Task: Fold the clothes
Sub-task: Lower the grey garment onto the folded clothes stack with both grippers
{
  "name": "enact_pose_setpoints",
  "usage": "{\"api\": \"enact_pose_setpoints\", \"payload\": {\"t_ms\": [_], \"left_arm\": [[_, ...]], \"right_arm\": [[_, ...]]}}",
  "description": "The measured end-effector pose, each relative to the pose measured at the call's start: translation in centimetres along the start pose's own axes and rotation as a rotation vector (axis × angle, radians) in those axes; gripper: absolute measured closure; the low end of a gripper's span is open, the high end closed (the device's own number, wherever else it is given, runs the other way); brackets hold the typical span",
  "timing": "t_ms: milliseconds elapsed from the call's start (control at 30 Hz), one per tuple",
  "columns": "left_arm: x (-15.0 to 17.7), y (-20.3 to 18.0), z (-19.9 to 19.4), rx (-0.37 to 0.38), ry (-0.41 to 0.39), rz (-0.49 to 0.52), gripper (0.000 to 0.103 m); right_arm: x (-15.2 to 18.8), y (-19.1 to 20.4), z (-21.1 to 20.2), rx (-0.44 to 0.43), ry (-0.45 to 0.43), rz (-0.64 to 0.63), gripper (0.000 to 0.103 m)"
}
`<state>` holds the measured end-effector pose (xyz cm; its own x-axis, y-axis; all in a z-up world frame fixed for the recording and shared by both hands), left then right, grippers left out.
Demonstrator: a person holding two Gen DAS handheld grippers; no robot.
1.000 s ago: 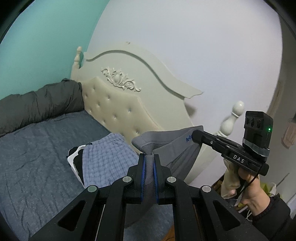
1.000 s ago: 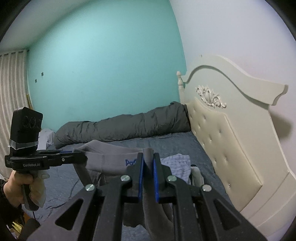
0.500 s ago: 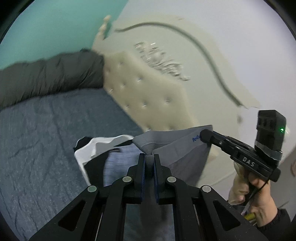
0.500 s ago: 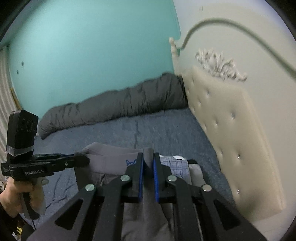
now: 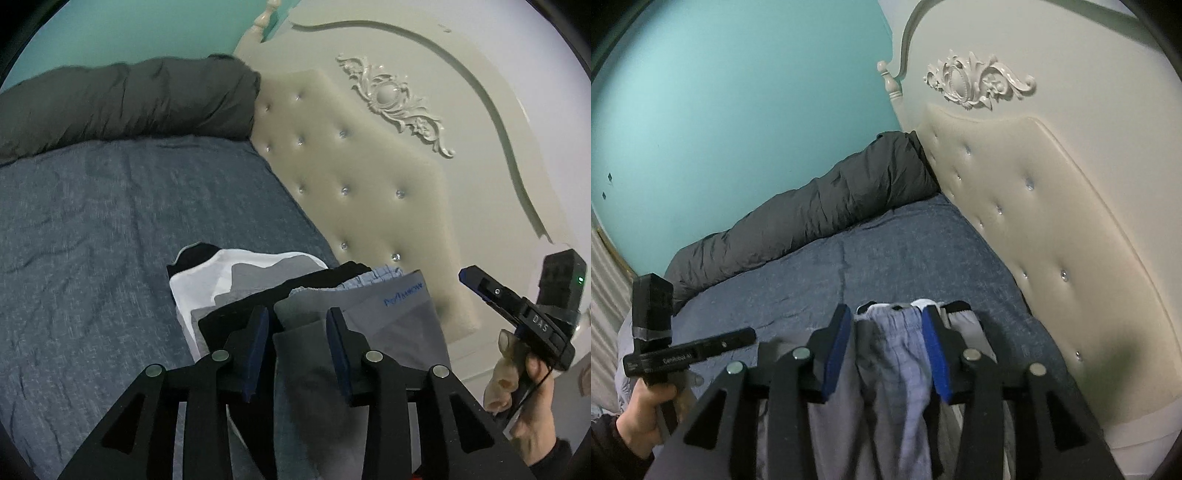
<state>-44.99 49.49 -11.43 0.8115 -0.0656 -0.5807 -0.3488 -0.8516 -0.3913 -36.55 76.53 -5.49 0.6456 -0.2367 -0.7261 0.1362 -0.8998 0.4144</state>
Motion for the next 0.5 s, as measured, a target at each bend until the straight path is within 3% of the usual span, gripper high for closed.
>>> {"api": "enact_pose_setpoints", "payload": {"t_ms": [267, 500], "left_arm": [[1.1, 0.1, 0.8, -0.019, 0.024, 0.033, 0.067], [2.2, 1.0, 1.1, -0.032, 0.036, 0.025, 0.067]], "right_arm": [[1.4, 0.6, 1.7, 0.010, 0.073, -0.042, 0.071], [2.4, 0.4, 1.5, -0.005, 0.063, -0.031, 0.071]]}}
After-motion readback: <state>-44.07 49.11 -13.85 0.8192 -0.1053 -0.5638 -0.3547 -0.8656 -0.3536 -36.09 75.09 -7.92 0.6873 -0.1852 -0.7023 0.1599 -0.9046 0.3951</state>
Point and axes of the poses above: each gripper's, at about its wrist camera, not at the fingertips, and z roughly the way its jaws point, y to its left, x to its underside, the point moved 5 cm from there along z, roughly the way its jaws point, and after that the axes turned 9 degrees about -x, right-handed, at the moved point
